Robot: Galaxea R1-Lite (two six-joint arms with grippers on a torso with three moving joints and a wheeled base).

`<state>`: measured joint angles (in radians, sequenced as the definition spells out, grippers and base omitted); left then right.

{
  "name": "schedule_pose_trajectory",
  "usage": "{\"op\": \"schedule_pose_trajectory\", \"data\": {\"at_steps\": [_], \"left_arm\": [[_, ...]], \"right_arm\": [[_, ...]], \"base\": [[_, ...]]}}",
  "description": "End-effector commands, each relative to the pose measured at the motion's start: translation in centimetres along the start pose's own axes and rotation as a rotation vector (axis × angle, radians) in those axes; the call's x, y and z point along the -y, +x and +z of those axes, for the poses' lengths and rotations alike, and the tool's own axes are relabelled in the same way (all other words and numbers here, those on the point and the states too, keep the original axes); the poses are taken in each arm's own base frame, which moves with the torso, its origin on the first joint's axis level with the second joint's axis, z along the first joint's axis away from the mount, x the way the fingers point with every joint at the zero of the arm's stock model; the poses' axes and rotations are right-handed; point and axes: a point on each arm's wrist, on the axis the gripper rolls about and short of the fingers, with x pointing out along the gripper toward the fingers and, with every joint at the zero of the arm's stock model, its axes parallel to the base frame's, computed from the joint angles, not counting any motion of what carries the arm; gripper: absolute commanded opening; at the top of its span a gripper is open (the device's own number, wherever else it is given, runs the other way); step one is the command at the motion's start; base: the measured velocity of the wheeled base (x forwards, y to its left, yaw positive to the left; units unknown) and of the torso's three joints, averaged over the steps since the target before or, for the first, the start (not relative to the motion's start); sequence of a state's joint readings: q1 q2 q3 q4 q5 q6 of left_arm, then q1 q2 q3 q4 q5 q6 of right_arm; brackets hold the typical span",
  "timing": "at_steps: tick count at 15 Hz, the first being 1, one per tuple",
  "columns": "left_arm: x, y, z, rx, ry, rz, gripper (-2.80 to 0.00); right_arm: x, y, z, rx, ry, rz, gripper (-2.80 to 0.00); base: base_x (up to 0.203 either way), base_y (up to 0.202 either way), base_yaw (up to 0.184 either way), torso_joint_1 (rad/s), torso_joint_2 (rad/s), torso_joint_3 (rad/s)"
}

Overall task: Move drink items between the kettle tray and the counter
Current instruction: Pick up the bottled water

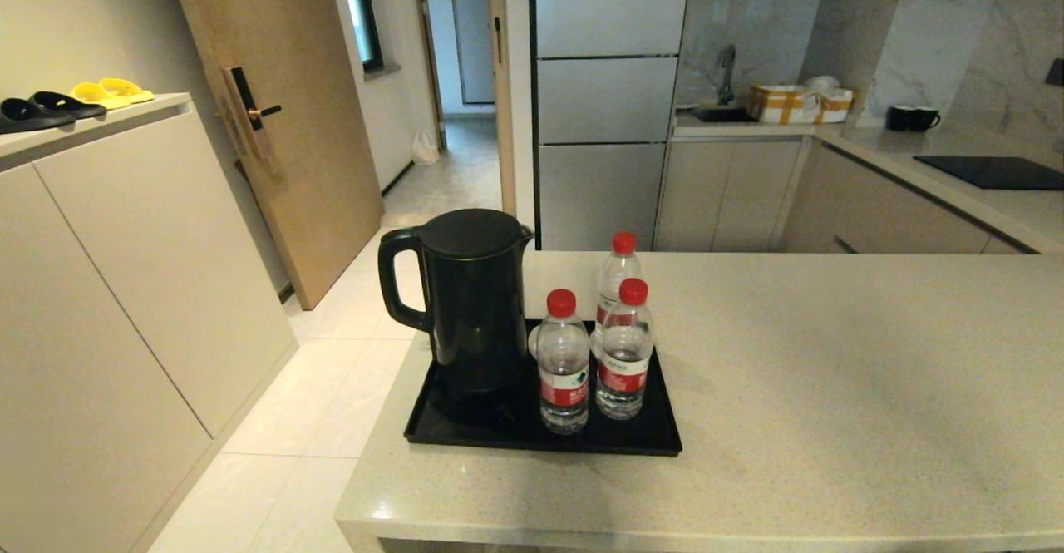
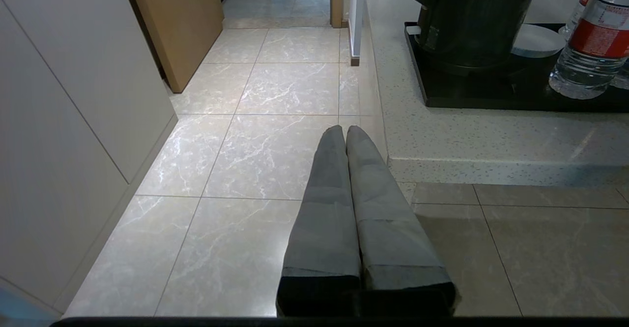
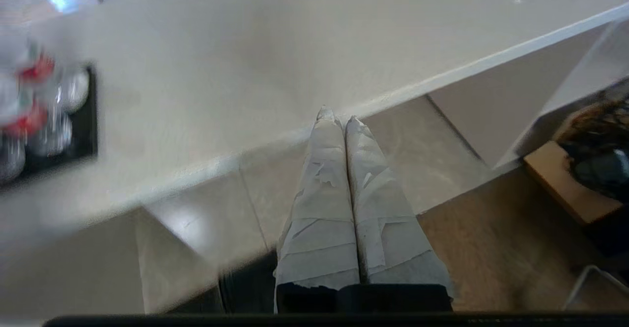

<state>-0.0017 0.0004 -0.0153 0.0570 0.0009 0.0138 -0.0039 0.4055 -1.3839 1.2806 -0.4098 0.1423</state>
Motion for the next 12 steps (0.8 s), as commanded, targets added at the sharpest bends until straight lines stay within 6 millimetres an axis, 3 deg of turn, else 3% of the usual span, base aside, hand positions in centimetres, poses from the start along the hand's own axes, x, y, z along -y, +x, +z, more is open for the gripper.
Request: {"op": "schedule_pose_trajectory", "data": {"at_steps": [1,4,6,9,12], "left_arm": [[0.0,0.0,0.0,-0.001,0.000,0.001,-2.80],[0.0,0.0,0.0,-0.001,0.000,0.001,-2.80],[0.0,0.0,0.0,0.001,0.000,0.001,-2.80],[0.0,0.0,0.0,-0.001,0.000,0.001,-2.80],[0.0,0.0,0.0,-0.001,0.000,0.001,-2.80]], "right_arm": [[0.9,-1.1,-5.4,0.039,-0.021,0.037,-2.80],[1.1,0.5,-10.5,0.052,-0.100,0.076,-2.80],[0.3,2.4,-11.4,0.022,-0.107,0.129,-2.80],[-2.0,7.2,-12.2,0.034,-0.128,0.263,-2.80],[-4.4,13.3,-15.1,0.118,-0.229,0.313,-2.80]], "base": [[0.000,0.000,0.000,0.000,0.00,0.000],[0.000,0.000,0.000,0.000,0.00,0.000],[0.000,0.000,0.000,0.000,0.00,0.000],[0.000,0.000,0.000,0.000,0.00,0.000],[0.000,0.000,0.000,0.000,0.00,0.000]]}}
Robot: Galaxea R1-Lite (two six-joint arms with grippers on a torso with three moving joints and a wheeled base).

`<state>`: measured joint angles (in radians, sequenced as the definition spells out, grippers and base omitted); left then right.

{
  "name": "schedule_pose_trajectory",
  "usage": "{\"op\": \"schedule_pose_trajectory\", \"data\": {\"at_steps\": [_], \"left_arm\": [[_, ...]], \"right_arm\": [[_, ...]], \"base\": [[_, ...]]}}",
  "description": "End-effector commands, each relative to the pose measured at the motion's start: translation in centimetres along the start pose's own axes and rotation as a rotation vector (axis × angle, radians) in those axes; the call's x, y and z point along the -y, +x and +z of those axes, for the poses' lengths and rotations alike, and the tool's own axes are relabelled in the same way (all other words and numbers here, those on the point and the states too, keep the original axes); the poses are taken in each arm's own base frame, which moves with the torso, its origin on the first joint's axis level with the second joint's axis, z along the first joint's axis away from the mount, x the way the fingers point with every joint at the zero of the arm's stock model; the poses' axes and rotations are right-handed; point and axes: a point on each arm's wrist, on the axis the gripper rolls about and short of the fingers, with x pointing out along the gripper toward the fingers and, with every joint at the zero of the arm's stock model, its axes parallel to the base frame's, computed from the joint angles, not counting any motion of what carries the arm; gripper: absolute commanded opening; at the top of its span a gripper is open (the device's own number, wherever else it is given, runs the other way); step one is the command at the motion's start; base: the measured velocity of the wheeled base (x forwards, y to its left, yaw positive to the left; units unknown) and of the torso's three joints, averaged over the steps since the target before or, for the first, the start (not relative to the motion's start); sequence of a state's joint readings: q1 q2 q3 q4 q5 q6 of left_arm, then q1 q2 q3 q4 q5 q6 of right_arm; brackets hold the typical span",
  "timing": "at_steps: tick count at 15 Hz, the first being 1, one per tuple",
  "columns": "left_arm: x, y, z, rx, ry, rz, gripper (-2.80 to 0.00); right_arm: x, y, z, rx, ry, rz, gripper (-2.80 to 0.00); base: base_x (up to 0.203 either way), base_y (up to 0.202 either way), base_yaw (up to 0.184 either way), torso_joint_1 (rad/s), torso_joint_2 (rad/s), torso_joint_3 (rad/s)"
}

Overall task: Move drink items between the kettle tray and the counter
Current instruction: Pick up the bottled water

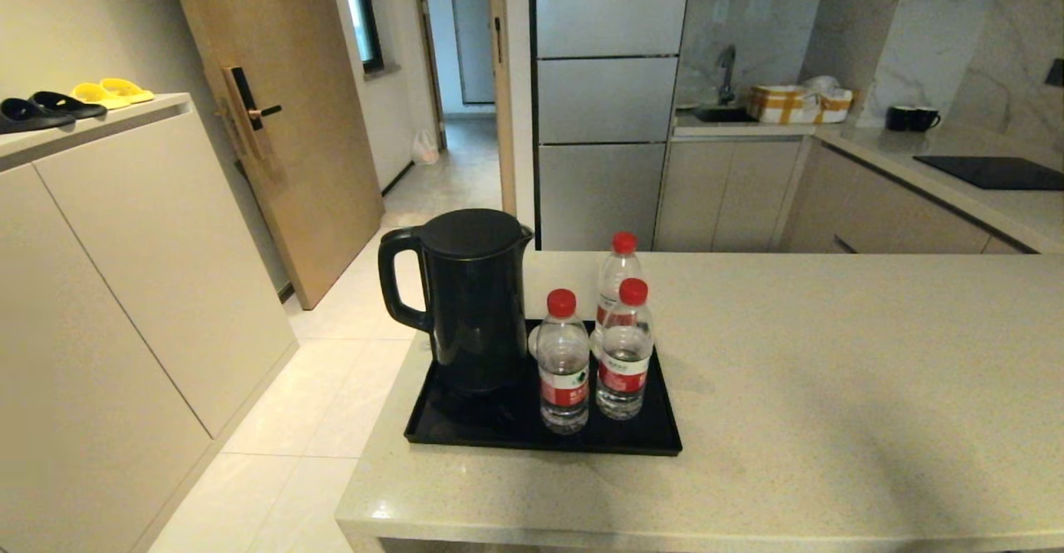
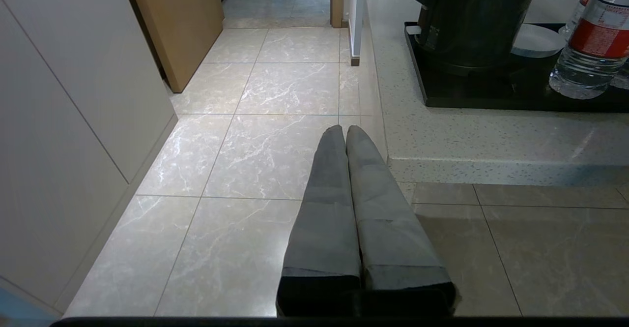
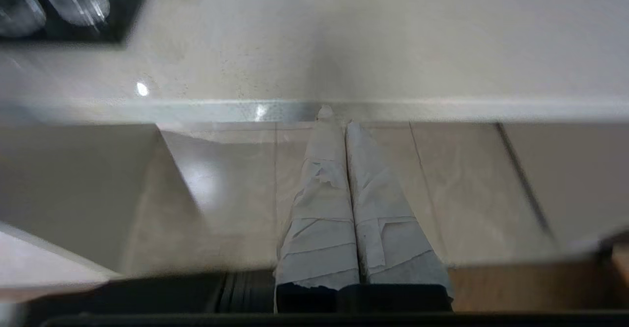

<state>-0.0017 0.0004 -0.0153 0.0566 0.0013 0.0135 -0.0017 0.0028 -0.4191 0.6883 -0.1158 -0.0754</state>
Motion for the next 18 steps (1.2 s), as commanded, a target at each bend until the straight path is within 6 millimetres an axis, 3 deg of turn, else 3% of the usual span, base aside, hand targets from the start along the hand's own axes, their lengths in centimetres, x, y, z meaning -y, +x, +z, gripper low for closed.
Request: {"op": "schedule_pose_trajectory", "data": {"at_steps": [1,3,6,15,16,18], "left_arm": [[0.0,0.0,0.0,-0.001,0.000,0.000,-2.80],[0.0,0.0,0.0,-0.001,0.000,0.000,-2.80],[0.0,0.0,0.0,-0.001,0.000,0.000,-2.80],[0.0,0.0,0.0,-0.001,0.000,0.000,-2.80],[0.0,0.0,0.0,-0.001,0.000,0.000,-2.80],[0.0,0.0,0.0,-0.001,0.000,0.000,-2.80]], "right_arm": [[-0.7,4.3,-1.4,0.176,-0.055,0.038,-2.80],[-1.0,5.2,-1.8,0.258,-0.046,0.096,-2.80],[-1.1,5.3,-2.3,0.199,0.071,0.119,-2.80],[-1.1,5.2,-2.4,0.162,0.032,0.107,-2.80],[-1.0,5.1,-1.9,0.165,0.033,0.110,-2.80],[-0.6,4.0,2.6,0.184,0.054,0.122,-2.80]], "base": [[0.000,0.000,0.000,0.000,0.00,0.000],[0.000,0.000,0.000,0.000,0.00,0.000],[0.000,0.000,0.000,0.000,0.00,0.000],[0.000,0.000,0.000,0.000,0.00,0.000],[0.000,0.000,0.000,0.000,0.00,0.000],[0.000,0.000,0.000,0.000,0.00,0.000]]}}
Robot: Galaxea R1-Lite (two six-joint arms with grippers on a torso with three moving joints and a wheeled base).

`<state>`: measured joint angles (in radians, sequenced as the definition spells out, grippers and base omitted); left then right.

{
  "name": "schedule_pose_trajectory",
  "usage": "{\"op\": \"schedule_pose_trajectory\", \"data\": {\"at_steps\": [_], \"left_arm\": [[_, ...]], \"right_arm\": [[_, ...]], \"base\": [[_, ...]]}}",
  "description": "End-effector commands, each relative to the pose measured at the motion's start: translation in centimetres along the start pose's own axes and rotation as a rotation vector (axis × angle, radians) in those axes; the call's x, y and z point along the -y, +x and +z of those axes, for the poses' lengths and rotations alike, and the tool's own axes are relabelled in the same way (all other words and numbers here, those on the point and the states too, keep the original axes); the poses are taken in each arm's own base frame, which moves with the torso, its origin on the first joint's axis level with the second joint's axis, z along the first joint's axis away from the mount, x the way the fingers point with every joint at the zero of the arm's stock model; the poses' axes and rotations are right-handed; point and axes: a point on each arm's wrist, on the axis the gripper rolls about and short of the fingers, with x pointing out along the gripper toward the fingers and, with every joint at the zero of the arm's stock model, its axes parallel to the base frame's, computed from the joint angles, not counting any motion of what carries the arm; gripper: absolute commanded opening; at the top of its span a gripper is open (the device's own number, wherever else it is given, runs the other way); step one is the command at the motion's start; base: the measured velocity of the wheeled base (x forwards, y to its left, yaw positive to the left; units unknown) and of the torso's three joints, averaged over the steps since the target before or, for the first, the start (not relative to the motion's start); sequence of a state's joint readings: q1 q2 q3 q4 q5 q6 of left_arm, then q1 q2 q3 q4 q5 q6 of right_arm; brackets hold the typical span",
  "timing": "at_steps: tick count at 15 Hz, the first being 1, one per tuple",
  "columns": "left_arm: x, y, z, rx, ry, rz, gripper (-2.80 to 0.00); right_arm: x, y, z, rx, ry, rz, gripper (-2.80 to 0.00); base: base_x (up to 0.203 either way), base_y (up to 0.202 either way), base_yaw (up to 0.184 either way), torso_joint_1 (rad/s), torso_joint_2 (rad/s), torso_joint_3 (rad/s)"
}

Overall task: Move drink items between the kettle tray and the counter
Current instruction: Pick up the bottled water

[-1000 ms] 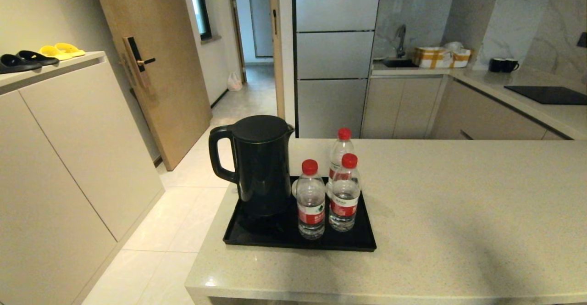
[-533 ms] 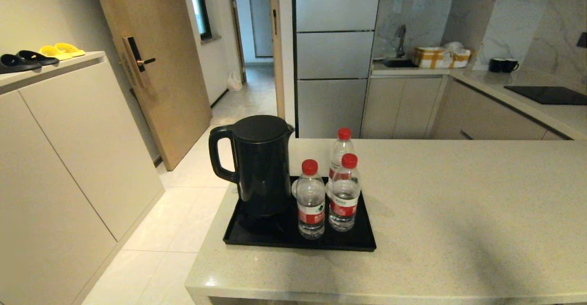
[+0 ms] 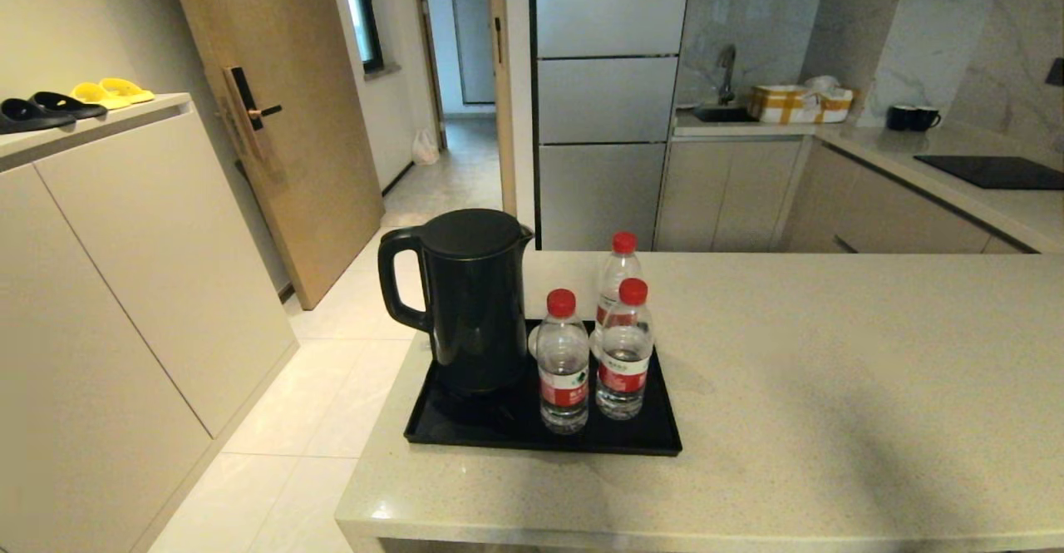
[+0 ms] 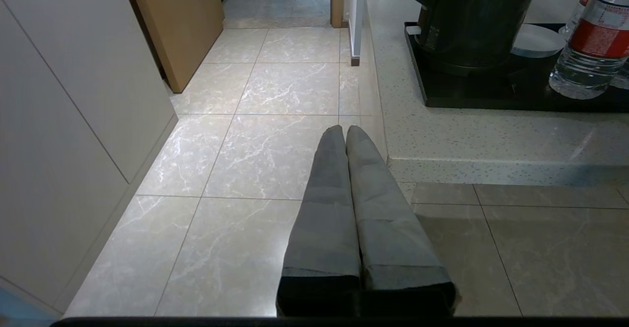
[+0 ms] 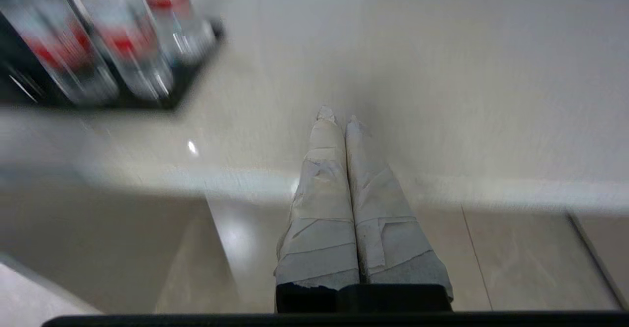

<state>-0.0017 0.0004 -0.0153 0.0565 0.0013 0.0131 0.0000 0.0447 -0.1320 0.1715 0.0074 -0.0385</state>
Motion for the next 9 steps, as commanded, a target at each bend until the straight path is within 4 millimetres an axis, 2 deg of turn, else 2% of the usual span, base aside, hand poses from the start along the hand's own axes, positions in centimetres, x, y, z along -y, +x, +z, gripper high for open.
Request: {"op": "schedule_pose_trajectory", "data": {"at_steps": [1,3,5,7,9], "left_arm": [[0.0,0.0,0.0,-0.001,0.001,0.000,-2.80],[0.0,0.0,0.0,-0.003,0.001,0.000,-2.80],[0.0,0.0,0.0,-0.001,0.001,0.000,-2.80],[0.0,0.0,0.0,-0.001,0.001,0.000,-2.80],[0.0,0.0,0.0,-0.001,0.001,0.000,-2.80]], "right_arm": [[0.2,0.9,5.5,-0.040,0.018,0.023,-2.80],[0.3,3.6,9.2,-0.132,0.036,0.058,-2.80],[0.4,7.4,12.0,-0.217,0.061,0.073,-2.80],[0.3,12.1,13.5,-0.301,0.085,0.101,-2.80],[-0.5,16.4,13.3,-0.369,0.088,0.154,-2.80]], "base": [[0.000,0.000,0.000,0.000,0.00,0.000],[0.000,0.000,0.000,0.000,0.00,0.000],[0.000,0.000,0.000,0.000,0.00,0.000],[0.000,0.000,0.000,0.000,0.00,0.000],[0.000,0.000,0.000,0.000,0.00,0.000]]}}
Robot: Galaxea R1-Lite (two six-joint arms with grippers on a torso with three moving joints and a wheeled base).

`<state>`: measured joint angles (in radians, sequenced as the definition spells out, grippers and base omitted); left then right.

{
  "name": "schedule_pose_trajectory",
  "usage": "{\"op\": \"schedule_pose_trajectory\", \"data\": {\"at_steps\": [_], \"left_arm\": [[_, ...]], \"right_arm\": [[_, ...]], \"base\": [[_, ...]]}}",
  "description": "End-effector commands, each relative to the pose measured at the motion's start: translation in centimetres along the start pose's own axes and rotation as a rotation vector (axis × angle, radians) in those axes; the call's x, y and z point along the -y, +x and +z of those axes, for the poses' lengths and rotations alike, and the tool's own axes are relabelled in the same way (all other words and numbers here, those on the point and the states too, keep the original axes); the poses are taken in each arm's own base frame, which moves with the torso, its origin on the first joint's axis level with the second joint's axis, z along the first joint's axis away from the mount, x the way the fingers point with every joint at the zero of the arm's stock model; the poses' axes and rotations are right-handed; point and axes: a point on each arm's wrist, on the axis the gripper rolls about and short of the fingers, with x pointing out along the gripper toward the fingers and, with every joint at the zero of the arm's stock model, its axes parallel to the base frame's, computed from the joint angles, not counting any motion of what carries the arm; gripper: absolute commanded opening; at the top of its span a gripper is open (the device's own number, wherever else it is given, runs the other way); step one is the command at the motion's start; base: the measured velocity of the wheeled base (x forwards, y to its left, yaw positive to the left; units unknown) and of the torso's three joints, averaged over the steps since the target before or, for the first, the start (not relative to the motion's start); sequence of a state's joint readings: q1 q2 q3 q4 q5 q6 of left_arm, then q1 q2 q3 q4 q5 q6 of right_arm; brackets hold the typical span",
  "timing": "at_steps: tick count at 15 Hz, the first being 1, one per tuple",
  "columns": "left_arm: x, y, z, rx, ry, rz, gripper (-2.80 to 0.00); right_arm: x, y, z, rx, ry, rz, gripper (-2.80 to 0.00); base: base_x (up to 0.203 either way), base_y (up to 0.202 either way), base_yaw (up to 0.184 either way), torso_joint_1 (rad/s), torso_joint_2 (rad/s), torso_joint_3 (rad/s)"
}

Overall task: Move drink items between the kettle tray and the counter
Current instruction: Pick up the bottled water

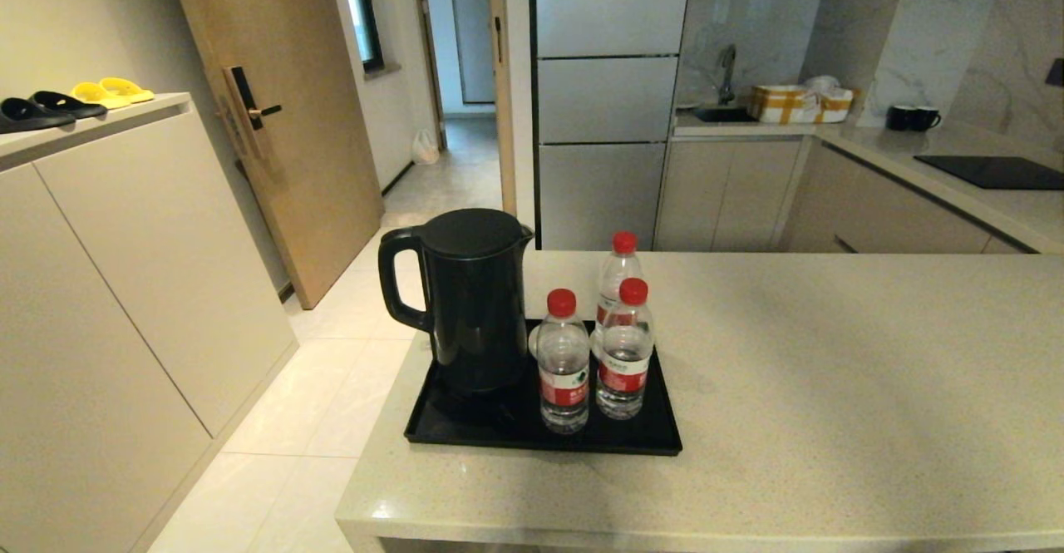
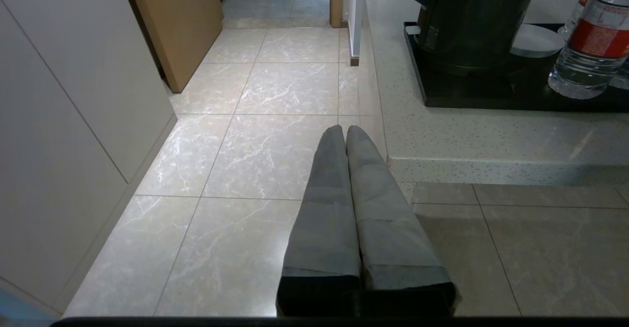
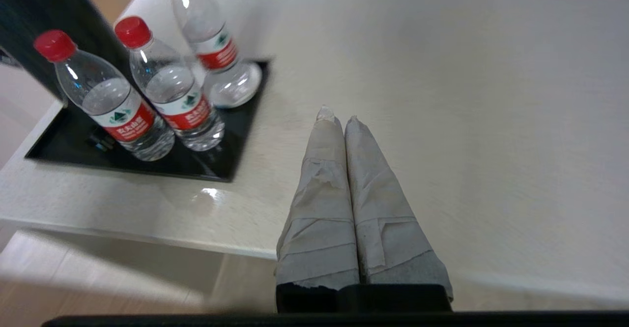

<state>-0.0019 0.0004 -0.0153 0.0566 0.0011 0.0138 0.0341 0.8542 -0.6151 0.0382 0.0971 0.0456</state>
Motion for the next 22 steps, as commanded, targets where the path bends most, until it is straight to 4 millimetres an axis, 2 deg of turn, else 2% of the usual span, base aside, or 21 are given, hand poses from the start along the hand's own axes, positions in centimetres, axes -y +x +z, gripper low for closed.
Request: {"op": "schedule_pose_trajectory", "data": {"at_steps": [1,4,7,8,9,10,12,22], "left_arm": [[0.0,0.0,0.0,-0.001,0.000,0.001,-2.80],[0.0,0.0,0.0,-0.001,0.000,0.001,-2.80],[0.0,0.0,0.0,-0.001,0.000,0.001,-2.80],[0.0,0.0,0.0,-0.001,0.000,0.001,-2.80],[0.0,0.0,0.0,-0.003,0.000,0.001,-2.80],[0.0,0.0,0.0,-0.001,0.000,0.001,-2.80],[0.0,0.0,0.0,-0.001,0.000,0.001,-2.80],[0.0,0.0,0.0,-0.001,0.000,0.001,-2.80]], "right_arm": [[-0.5,8.4,-0.2,-0.220,0.004,0.061,-2.80],[-2.9,14.8,-1.8,-0.288,-0.025,0.160,-2.80],[-7.0,19.6,-4.2,-0.273,-0.076,0.286,-2.80],[-8.8,20.4,-4.8,-0.245,-0.096,0.337,-2.80],[-10.2,21.1,-5.9,-0.235,-0.117,0.361,0.00],[-11.7,21.6,-6.5,-0.191,-0.134,0.360,0.00],[-12.8,22.2,-7.9,-0.170,-0.145,0.352,0.00],[-13.1,22.9,-8.3,-0.170,-0.141,0.348,0.00]], "base": [[0.000,0.000,0.000,0.000,0.00,0.000],[0.000,0.000,0.000,0.000,0.00,0.000],[0.000,0.000,0.000,0.000,0.00,0.000],[0.000,0.000,0.000,0.000,0.00,0.000],[0.000,0.000,0.000,0.000,0.00,0.000],[0.000,0.000,0.000,0.000,0.00,0.000],[0.000,0.000,0.000,0.000,0.00,0.000],[0.000,0.000,0.000,0.000,0.00,0.000]]}}
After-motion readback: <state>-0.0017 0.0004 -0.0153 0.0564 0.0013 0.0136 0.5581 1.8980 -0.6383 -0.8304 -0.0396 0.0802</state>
